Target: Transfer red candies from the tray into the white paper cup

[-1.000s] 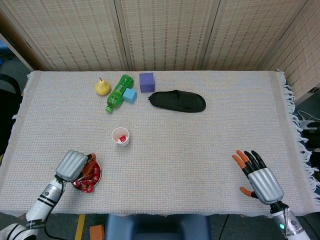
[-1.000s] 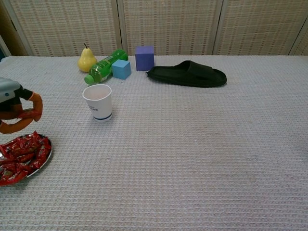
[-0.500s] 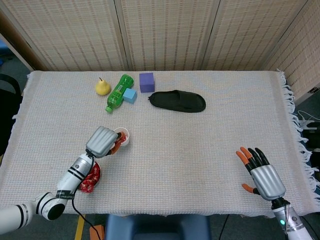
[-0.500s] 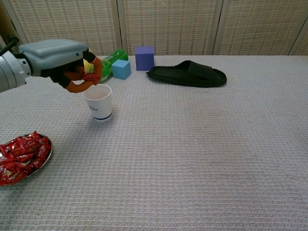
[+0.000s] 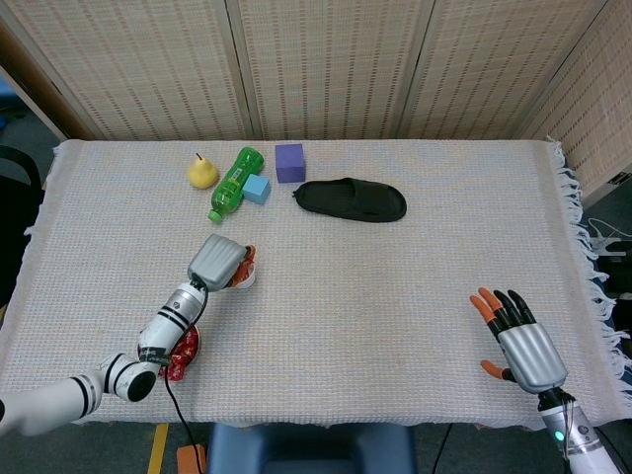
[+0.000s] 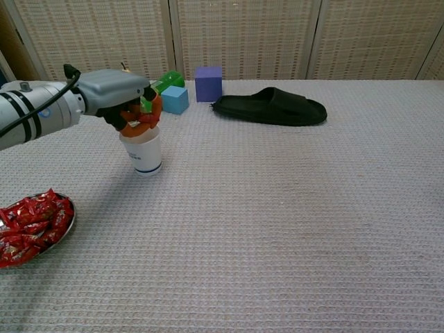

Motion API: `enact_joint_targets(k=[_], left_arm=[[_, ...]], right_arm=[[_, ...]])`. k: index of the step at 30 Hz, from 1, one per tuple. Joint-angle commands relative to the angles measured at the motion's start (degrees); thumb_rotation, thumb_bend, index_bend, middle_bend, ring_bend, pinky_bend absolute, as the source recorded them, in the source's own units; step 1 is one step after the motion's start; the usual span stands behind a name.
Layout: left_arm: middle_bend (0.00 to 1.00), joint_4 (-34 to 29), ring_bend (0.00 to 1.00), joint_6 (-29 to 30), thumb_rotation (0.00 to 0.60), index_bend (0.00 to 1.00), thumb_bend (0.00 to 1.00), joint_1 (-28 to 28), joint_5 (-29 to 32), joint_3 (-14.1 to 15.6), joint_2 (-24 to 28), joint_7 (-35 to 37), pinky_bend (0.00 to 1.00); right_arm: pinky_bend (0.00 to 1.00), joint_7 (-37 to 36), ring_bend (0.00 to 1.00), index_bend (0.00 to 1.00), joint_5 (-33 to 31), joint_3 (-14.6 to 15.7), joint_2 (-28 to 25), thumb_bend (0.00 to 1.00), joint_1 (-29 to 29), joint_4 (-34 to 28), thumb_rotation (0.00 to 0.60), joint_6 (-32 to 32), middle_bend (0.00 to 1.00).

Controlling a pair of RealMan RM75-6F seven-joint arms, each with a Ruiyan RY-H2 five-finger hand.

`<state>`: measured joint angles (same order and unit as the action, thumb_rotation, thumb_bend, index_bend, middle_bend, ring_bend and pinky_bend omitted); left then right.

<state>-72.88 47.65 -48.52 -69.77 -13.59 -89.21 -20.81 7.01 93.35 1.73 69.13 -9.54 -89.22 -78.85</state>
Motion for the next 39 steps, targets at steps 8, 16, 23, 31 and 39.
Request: enact_joint_targets(k=[8,16,23,31,39], left_arm=[[1.0,0.52,1.0,0.98,0.6,0.28,0.47,-0.28,0.86,1.55,-0.5,-0.69,1.0],[1.0,-1.52,1.0,2.23,0.6,0.23,0.46,0.04,1.27,2.0,0.89,-0.71,1.0],[1.0,-9.51,1.0,6.78,0.6,0.23,0.45,3.54,-2.06,4.63,5.5,1.36,1.0],[1.0,-19.29,1.0,11.99,0.6,0.19,0.4,10.03,-8.83,11.01,12.53,7.64,1.0],[1.0,-17.07,1.0,16.1,0.6,0.14,0.39,18.94,-13.14,19.79,15.25,15.31,1.0]], right_arm=[[0.0,0.06,0.0,0.0,0.31,0.14,-0.17,0.0,0.2,-0.19,0.6,-0.5,0.0],[0.0,0.33,0.0,0.0,0.14,0.19,-0.21,0.0,0.16,-0.38,0.6,-0.23,0.0],[0.0,0.39,0.0,0.0,0.61,0.49,-0.2,0.0,0.14,-0.38,0.6,-0.19,0.0],[0.0,0.36,0.0,0.0,1.67,0.93,-0.24,0.0,0.24,-0.51,0.6,-0.67,0.0],[0.0,0.87,0.0,0.0,2.79,1.62,0.26,0.0,-0.16,-0.44,0.6,0.1,0.0]])
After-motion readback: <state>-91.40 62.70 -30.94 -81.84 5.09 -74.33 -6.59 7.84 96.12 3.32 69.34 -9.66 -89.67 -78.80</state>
